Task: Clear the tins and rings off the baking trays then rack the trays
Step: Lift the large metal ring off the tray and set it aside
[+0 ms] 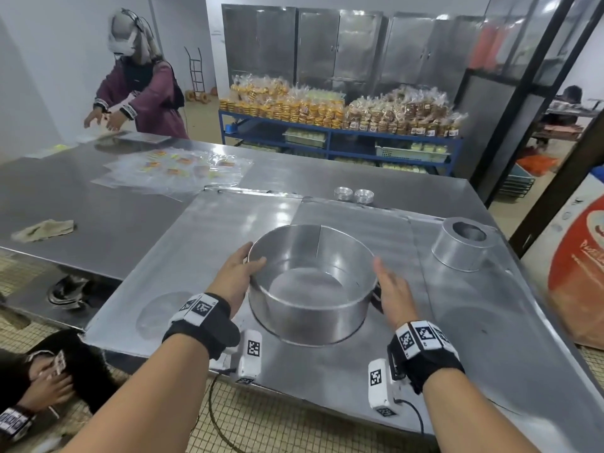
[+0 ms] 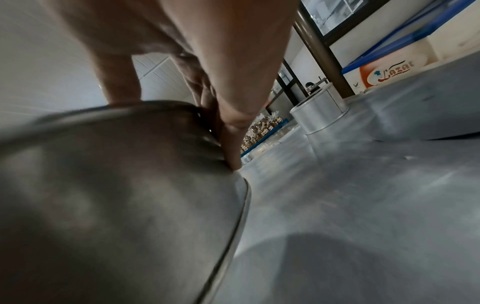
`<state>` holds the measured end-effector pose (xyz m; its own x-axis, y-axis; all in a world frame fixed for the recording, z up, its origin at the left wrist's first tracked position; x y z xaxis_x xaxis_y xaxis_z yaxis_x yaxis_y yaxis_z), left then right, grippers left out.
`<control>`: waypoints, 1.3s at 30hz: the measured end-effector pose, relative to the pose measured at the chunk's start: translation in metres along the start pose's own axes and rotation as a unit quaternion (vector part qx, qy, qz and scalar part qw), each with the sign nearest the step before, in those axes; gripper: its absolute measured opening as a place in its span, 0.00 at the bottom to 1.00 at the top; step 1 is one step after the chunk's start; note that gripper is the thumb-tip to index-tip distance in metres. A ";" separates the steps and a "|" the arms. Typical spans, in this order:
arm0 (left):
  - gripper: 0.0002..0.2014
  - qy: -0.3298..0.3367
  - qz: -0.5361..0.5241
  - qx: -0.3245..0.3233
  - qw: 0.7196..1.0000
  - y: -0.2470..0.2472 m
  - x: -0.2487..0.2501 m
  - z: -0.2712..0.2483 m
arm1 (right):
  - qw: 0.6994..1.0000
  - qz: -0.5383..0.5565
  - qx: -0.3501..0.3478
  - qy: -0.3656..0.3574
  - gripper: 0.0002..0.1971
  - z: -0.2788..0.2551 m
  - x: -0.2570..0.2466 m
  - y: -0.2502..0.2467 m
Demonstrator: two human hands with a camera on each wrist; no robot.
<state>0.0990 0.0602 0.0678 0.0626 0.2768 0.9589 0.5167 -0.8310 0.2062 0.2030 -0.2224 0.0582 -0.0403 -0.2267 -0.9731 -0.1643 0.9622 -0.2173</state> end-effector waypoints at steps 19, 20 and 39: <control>0.28 0.013 0.124 -0.015 0.992 -0.032 -0.003 -0.004 | 0.990 0.037 -0.032 0.130 0.22 -0.012 0.056 0.055; 0.28 0.009 0.129 -0.013 0.991 -0.035 -0.004 -0.001 | 0.990 0.040 -0.032 0.131 0.22 -0.012 0.057 0.057; 0.20 -0.041 0.602 -0.097 0.792 0.024 0.007 0.034 | 0.969 -0.170 -0.100 0.147 0.03 -0.017 0.044 0.047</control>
<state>0.1410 0.0586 0.0733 0.4682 -0.7483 0.4700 -0.0999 -0.5733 -0.8132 0.1770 -0.1895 0.0063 -0.2251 -0.5874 -0.7774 -0.4038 0.7824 -0.4742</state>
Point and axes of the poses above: each hand's wrist, its own z-axis towards the middle knuckle, its own y-axis out of the palm, x = y × z, the point moved 5 cm from there along z, towards the middle knuckle, and after that the axes turned 3 degrees about -z, right-handed, at the moved point
